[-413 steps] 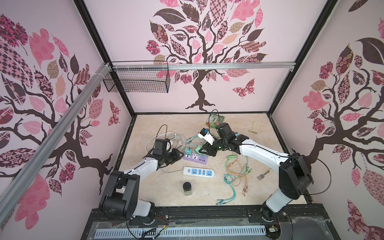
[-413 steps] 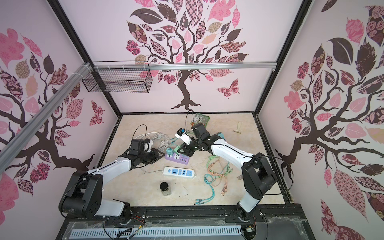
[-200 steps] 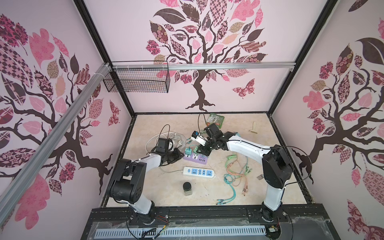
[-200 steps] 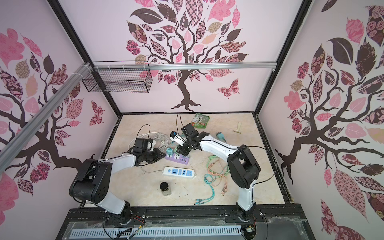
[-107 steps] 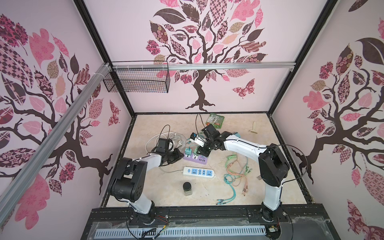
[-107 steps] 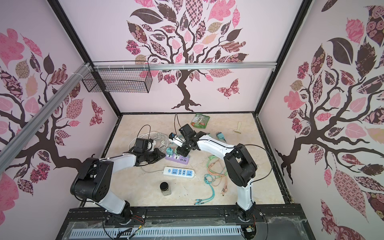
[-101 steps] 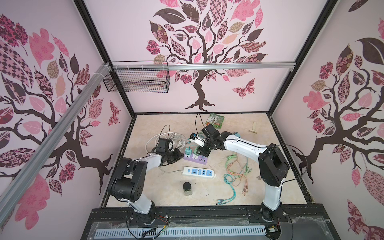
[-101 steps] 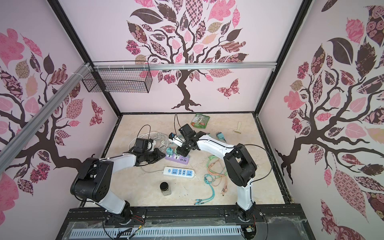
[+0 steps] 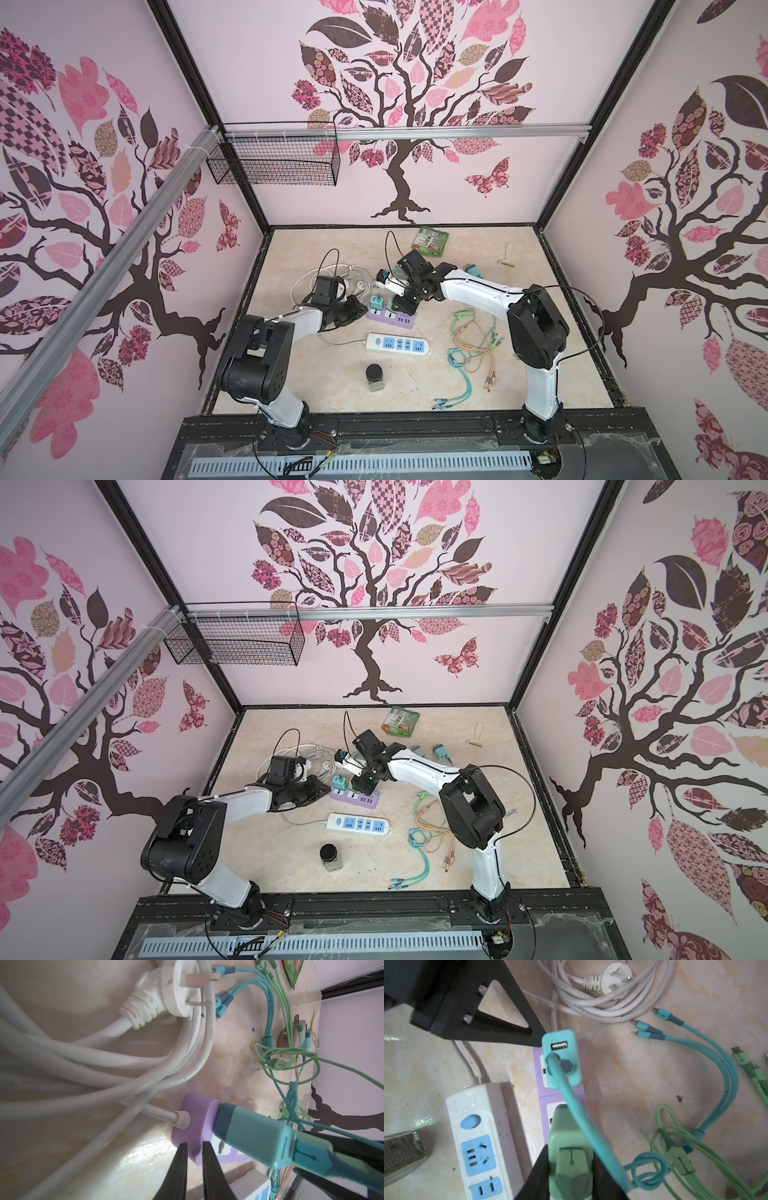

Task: Insert the plug
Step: 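Push the charger prongs into the socket beside the teal charger with the right gripper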

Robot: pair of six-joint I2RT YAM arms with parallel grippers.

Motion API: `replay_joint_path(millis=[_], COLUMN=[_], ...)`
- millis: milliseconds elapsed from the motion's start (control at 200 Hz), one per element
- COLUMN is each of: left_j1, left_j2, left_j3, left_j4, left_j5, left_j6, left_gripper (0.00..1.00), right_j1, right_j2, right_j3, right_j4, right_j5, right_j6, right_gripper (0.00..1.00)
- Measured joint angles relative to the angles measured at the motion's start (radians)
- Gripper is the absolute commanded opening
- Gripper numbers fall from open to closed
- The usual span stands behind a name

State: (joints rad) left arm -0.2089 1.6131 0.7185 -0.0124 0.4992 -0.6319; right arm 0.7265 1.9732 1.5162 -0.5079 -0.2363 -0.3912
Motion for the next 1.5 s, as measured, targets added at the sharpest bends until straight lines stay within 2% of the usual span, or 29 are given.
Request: replay_joint_path(millis=[1500], left_j1=[0.008], left_j2=[0.007], left_j3=[-0.003], left_j4=[0.026], left_j5=[0.009], left_j6=[-0.016], left_gripper=[0.17], right_j1=[0.045], right_j2=[0.102], right_j3=[0.153], right_j4=[-0.140], right_j5=[0.119], right_j6=[-0.110], right_gripper=[0.14])
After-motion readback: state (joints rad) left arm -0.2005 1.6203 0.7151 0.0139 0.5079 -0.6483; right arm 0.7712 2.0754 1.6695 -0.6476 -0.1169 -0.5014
